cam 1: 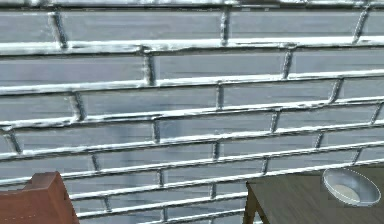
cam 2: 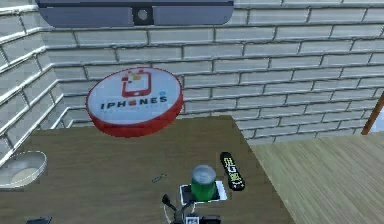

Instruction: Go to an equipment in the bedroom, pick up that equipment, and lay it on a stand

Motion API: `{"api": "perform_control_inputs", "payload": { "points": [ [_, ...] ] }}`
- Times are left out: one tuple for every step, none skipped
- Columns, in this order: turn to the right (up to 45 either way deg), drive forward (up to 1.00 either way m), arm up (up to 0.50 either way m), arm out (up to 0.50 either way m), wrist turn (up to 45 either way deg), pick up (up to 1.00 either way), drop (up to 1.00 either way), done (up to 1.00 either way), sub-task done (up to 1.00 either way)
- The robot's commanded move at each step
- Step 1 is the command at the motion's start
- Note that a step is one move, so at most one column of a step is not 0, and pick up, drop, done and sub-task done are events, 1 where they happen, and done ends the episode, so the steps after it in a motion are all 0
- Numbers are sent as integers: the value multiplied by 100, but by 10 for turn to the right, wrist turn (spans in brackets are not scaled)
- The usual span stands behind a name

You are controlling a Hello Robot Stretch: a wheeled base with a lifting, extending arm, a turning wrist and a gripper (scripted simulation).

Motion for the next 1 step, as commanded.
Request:
{"api": "perform_control_inputs", "payload": {
  "points": [
    [0, 0, 0, 0, 0, 100, 0, 0, 0]
  ]
}}
